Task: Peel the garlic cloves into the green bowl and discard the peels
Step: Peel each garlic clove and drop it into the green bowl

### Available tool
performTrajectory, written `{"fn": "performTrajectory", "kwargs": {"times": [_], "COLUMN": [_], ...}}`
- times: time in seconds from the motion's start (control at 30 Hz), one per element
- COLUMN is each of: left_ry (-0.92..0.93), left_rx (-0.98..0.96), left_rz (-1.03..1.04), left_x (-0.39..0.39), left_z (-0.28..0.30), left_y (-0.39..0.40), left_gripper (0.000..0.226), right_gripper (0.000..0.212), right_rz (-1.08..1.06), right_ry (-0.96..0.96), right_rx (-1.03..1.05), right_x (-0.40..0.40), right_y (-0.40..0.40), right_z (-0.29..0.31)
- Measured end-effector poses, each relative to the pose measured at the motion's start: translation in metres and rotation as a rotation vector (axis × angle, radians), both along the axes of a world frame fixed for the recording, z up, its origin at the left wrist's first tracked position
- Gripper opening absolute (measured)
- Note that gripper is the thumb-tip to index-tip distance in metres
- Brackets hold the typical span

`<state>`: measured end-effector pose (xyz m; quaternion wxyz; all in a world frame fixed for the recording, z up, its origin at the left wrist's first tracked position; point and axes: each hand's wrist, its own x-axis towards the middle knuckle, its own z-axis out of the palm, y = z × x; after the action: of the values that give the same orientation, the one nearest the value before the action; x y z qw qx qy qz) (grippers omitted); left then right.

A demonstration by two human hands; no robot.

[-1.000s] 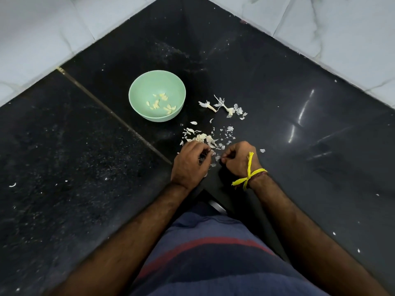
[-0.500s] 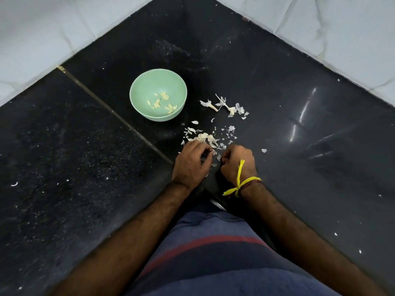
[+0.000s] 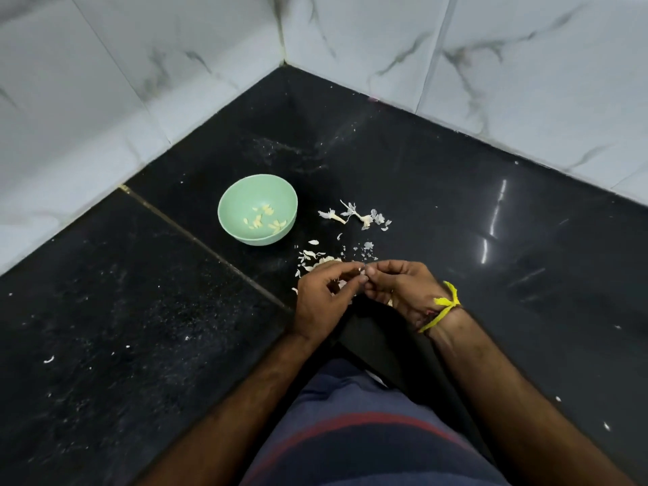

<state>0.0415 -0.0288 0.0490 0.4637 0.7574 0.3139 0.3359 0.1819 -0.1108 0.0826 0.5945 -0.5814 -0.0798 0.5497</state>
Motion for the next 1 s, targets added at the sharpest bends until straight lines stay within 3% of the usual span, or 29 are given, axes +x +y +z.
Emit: {"fn": "performTrajectory", "kwargs": {"times": [0.13,0.3,0.63,0.77,1.0], "left_ry": [-0.041,0.001,0.053,0.079,0.070], "left_rx": [-0.088,-0.221,-0.081,0.033,-0.035], "left_rz": [-0.018,-0.010,0.059,0.025,0.055], "left_x": [0.001,0.002,-0.003,-0.005,-0.005], "left_z": [0.012,0.018,0.015,0.014,0.014], "left_y": [0.004,0.001,-0.007,-0.005,-0.007], "left_gripper": [0.013,0.015,0.009,0.012,0.010], "right_gripper": [0.007,0.000,0.009,0.009,0.015], "right_rz": [-0.020,0.023,0.118,0.056,-0.042], "right_ry": [0.023,-0.090,-0.325,-0.298,-0.174], "right_rx": [0.082,0.123,0.123,0.067,-0.006], "right_x": [0.000,0.003,-0.001,-0.007,-0.018], "right_y": [0.000,-0.001,-0.002,-0.001,0.000], "right_z": [0.007,0.011,0.009,0.005,0.002]}}
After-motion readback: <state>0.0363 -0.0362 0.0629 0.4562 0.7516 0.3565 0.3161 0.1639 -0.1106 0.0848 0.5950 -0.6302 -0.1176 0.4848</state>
